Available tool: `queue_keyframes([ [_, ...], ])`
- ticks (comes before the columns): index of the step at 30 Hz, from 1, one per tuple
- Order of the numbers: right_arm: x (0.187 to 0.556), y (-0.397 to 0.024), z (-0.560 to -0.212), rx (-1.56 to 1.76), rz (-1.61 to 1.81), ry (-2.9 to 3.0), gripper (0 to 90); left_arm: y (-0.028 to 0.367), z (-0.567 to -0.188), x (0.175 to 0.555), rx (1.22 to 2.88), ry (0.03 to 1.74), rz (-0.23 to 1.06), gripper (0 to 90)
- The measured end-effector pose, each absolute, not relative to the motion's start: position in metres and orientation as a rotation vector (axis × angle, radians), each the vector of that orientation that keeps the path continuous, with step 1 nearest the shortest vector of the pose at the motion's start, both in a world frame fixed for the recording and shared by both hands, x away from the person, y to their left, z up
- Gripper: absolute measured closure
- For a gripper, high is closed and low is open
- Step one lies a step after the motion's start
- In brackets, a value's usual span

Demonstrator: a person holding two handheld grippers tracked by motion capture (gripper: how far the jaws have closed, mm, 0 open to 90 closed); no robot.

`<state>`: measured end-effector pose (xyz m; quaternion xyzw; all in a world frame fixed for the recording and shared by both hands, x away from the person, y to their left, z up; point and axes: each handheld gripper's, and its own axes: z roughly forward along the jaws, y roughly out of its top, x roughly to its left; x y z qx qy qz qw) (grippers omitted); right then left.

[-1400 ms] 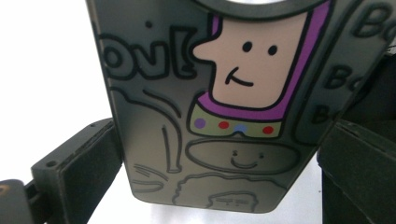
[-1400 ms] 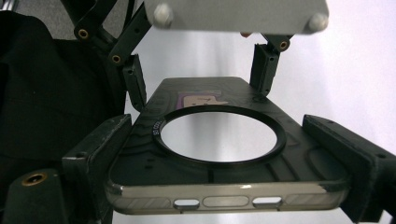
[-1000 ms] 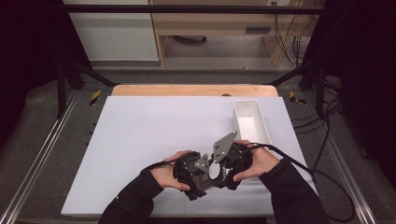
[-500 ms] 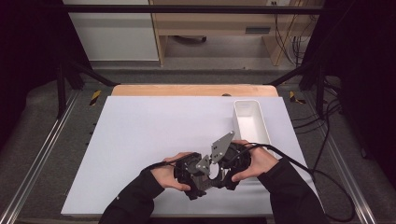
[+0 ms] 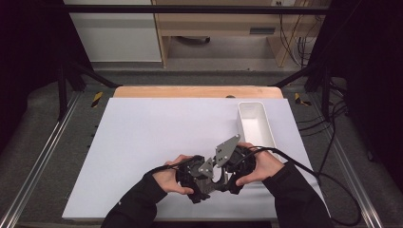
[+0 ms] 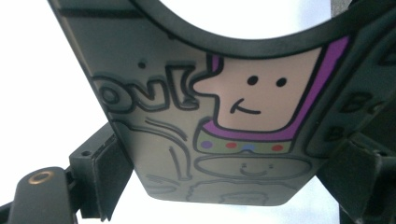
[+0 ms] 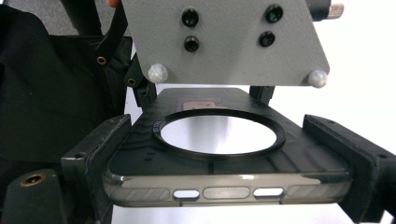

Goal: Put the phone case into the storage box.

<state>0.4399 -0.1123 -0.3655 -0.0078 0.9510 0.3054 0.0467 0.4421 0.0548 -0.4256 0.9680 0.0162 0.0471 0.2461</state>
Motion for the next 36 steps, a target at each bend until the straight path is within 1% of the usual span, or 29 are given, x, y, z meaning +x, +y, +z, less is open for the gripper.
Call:
queue_keyframes([
  [9,0.439,-0.114,-0.363,-0.019,0.980,2.877,11.1,0.058,-0.423,0.441,2.609,0.046,0.146,11.5],
  [11,0.439,-0.114,-0.362,-0.018,0.996,2.873,9.5,0.058,-0.422,0.441,2.602,0.051,0.141,11.6],
  [12,0.439,-0.114,-0.363,-0.012,1.006,2.881,6.4,0.058,-0.422,0.441,2.599,0.053,0.146,11.5],
  [22,0.435,-0.120,-0.358,0.029,1.098,2.768,1.4,0.066,-0.420,0.442,2.561,0.070,0.140,11.5],
  [36,0.435,-0.144,-0.358,0.110,1.310,2.664,1.9,0.078,-0.421,0.444,2.487,0.092,0.119,11.5],
])
